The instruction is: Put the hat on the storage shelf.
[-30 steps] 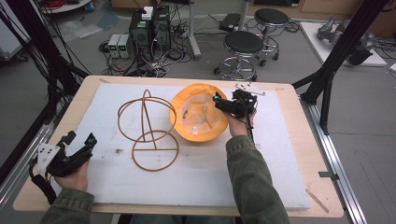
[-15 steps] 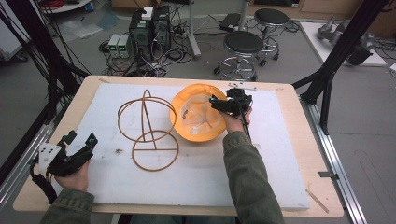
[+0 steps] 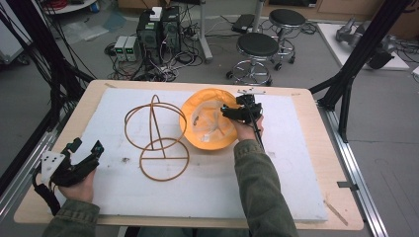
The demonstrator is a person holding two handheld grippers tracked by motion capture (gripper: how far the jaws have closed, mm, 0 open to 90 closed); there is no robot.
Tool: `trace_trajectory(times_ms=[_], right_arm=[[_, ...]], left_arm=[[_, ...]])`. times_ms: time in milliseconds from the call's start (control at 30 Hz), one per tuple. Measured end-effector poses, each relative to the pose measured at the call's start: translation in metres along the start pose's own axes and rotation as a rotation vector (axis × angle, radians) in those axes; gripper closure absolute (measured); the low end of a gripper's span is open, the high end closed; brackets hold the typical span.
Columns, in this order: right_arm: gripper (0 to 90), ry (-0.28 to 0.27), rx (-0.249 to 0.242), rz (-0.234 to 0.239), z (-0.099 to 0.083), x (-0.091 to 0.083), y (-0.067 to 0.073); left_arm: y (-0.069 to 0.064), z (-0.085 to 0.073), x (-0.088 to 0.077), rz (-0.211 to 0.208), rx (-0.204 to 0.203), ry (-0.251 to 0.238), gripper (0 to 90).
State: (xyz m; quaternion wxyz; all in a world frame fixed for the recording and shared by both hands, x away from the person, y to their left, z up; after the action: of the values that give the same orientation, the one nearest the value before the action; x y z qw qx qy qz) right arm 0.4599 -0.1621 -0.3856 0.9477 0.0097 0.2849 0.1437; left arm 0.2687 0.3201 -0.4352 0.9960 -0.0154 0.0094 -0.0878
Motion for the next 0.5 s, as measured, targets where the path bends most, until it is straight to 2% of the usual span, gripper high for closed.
trace_trajectory(times_ms=[133,200,233,267,333,400,433,500], right_arm=[[25.3,0.014,0.031,-0.009,-0.001,0.0,0.0],[35.6,0.014,0.044,-0.008,0.0,-0.002,-0.001],[35.6,0.014,0.044,-0.008,0.0,-0.002,-0.001],[50.5,0.021,0.064,-0.003,0.0,-0.005,-0.002],[67.8,0.026,0.064,0.005,0.001,-0.008,-0.003],[81.2,0.022,0.066,0.01,0.001,-0.01,-0.002],[84.4,0.019,0.072,0.026,0.002,-0.012,-0.002],[85.3,0.002,0.077,0.033,0.003,-0.014,-0.002]], left_arm=[[0.0,0.0,0.0,0.0,-0.001,0.0,28.0],[0.0,0.0,0.0,0.0,-0.001,0.0,28.0],[0.0,0.0,0.0,0.0,-0.001,0.0,28.0],[0.0,0.0,0.0,0.0,-0.002,0.0,28.0],[0.0,0.0,0.0,0.0,-0.005,-0.001,28.0],[0.0,0.0,0.0,0.0,-0.005,-0.001,28.0],[0.0,0.0,0.0,0.001,-0.005,-0.001,28.0],[0.0,0.0,0.0,0.002,-0.003,0.002,28.0]])
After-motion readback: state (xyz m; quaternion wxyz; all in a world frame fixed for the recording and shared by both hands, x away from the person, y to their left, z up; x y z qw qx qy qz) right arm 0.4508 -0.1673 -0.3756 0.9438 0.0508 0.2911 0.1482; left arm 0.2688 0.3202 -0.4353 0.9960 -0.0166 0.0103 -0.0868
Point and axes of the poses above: each handheld gripper's, and its own axes: x roughly forward along the jaws, z roughly out of its top, y roughly to its left, the point moved 1 cm from there along x, roughly forward along the jaws, and after that the axes turned 4 degrees about x, right-handed, at the moved point
